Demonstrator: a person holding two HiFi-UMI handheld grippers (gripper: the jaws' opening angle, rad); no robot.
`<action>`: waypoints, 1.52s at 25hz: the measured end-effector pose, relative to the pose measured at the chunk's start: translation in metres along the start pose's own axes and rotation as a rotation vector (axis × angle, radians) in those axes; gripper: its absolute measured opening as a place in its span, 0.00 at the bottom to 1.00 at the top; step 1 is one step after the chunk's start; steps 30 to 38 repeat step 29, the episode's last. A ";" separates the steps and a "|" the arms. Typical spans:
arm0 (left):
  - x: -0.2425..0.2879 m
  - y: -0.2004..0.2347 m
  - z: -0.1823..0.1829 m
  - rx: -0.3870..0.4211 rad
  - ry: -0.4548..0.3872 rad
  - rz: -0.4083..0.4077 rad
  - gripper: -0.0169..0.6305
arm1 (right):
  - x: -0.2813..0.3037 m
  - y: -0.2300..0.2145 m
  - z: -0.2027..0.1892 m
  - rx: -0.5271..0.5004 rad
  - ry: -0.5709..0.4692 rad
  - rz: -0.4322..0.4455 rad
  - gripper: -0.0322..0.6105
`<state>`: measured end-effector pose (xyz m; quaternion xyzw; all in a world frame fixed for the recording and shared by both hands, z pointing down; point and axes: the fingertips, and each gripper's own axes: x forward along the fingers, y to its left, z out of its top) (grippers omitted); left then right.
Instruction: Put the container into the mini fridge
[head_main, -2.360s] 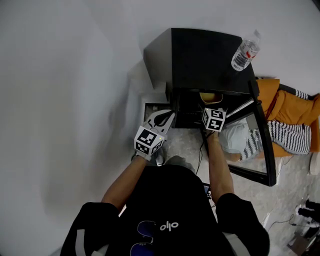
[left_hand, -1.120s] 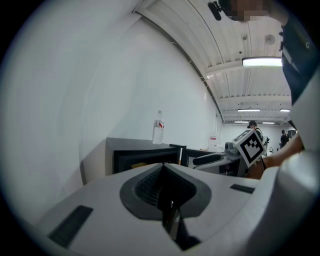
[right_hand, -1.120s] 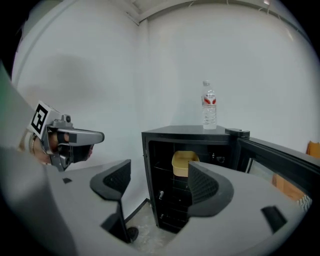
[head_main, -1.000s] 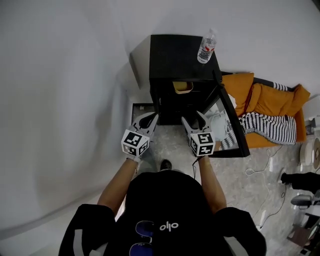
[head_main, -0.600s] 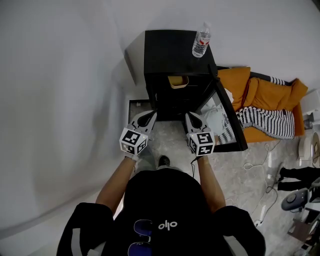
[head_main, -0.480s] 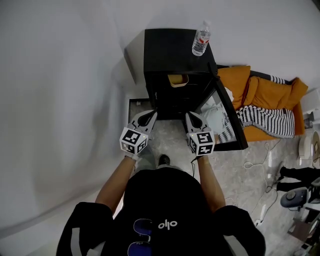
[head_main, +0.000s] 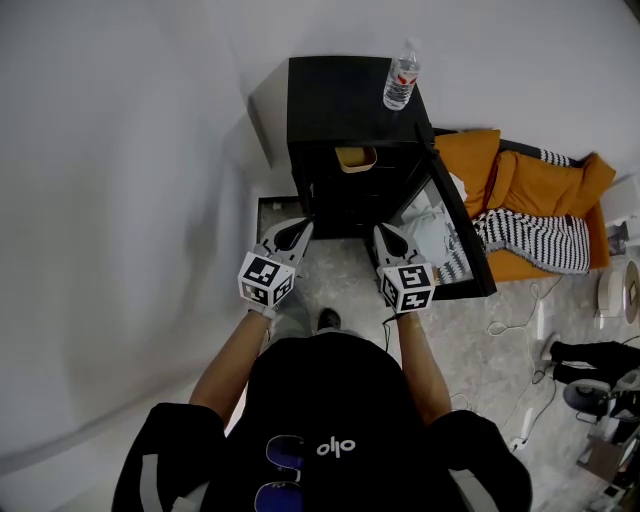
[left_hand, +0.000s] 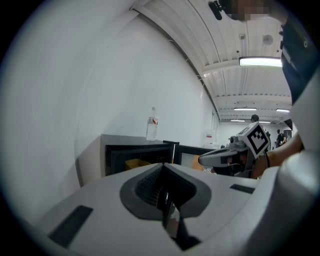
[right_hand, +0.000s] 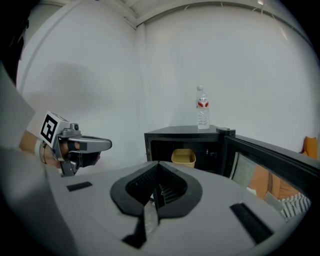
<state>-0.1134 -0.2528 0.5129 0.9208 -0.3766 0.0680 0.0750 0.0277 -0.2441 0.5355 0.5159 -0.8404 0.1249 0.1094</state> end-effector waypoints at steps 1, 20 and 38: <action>0.000 0.000 0.001 0.000 -0.001 0.000 0.04 | 0.000 0.000 0.001 -0.001 0.000 0.001 0.06; 0.002 -0.002 -0.002 -0.006 0.002 0.000 0.04 | -0.001 0.000 0.003 0.001 -0.004 0.018 0.06; -0.002 -0.001 -0.002 -0.010 0.000 0.005 0.04 | -0.002 0.000 0.001 0.010 -0.003 0.016 0.06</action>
